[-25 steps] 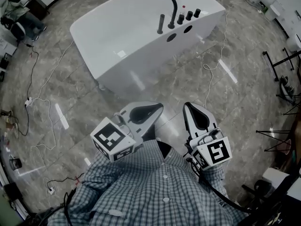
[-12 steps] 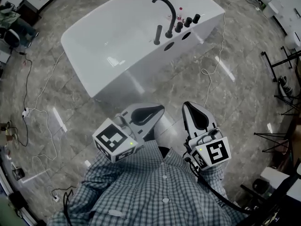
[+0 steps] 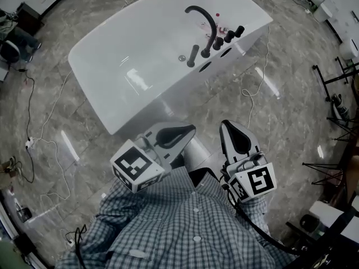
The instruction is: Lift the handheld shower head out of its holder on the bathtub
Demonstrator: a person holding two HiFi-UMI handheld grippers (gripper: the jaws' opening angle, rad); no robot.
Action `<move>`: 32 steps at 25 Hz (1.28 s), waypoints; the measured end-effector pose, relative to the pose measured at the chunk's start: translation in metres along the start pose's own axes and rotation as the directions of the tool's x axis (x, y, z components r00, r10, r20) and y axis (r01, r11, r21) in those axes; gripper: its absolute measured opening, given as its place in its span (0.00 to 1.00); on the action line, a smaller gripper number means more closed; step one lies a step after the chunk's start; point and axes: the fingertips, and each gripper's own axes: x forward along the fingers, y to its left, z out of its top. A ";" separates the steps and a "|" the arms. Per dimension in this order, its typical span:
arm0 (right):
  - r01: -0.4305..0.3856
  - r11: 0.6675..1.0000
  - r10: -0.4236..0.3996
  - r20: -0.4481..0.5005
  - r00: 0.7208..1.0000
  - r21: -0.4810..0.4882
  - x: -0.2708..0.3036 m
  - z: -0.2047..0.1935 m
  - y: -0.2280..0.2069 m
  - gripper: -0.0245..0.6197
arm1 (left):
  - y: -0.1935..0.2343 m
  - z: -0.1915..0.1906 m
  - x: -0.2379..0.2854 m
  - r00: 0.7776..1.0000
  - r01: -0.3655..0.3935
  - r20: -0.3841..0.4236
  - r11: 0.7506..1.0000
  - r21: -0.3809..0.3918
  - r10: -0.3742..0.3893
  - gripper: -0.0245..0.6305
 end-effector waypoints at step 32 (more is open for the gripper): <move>-0.253 0.967 0.245 -0.126 0.961 -0.043 0.190 0.007 -0.156 0.07 | 0.188 0.060 0.133 0.971 -0.235 0.031 0.972 -0.003 0.235 0.05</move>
